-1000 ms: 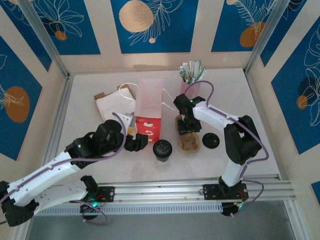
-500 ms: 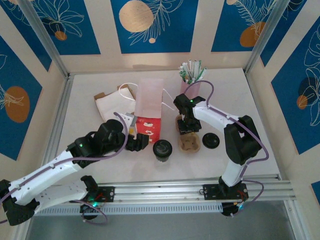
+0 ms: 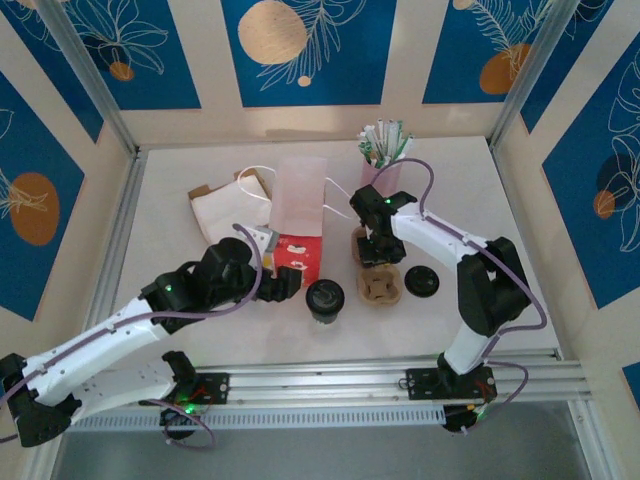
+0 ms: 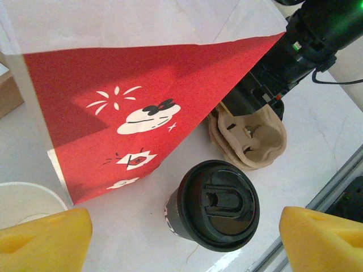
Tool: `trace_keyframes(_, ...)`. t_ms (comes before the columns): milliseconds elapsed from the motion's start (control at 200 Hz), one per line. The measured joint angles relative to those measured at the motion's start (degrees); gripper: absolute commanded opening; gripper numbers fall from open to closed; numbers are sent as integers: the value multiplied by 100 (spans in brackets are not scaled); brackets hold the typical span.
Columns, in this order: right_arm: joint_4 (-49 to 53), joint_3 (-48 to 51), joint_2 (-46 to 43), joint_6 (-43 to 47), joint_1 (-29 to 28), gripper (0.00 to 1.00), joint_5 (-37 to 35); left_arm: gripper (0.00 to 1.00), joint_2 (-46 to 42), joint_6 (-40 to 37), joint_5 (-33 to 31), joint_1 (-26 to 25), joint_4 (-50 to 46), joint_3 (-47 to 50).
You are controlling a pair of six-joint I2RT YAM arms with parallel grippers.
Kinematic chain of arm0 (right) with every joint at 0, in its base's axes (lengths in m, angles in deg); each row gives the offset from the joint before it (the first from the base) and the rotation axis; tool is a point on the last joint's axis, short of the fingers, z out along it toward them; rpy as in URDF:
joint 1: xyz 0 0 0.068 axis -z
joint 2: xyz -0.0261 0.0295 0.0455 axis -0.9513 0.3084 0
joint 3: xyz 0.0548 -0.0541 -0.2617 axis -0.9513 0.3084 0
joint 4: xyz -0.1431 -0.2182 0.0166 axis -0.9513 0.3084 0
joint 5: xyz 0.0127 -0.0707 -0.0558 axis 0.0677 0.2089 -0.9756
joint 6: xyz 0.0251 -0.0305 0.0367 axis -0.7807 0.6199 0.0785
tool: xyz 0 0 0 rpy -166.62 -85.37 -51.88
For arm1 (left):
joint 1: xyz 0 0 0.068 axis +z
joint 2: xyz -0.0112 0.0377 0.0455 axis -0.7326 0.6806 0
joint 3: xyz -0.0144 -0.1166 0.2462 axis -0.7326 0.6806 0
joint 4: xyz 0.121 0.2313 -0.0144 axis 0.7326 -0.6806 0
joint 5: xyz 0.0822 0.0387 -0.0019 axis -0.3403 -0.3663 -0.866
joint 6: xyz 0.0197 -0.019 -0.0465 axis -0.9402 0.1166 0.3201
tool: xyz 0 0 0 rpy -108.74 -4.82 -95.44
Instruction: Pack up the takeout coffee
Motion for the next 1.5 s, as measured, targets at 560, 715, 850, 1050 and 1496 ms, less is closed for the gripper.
trace_keyframes(560, 201, 11, -640, -59, 66, 41, 214, 87, -81, 2, -20, -55, 39, 0)
trace_keyframes(715, 221, 101, -1023, -131, 188, 41, 396, 87, -238, 4, -131, -63, 33, -4)
trace_keyframes(850, 240, 297, -1373, -219, 341, 41, 621, 89, -334, 7, -273, -66, -15, -105)
trace_keyframes(1050, 273, 483, -1998, -334, 704, 42, 949, 93, -332, 7, -531, -68, -319, -525)
trace_keyframes(1496, 358, 380, -3217, -367, 1322, 42, 1873, 98, 42, -127, -1088, 595, -1646, -2343)
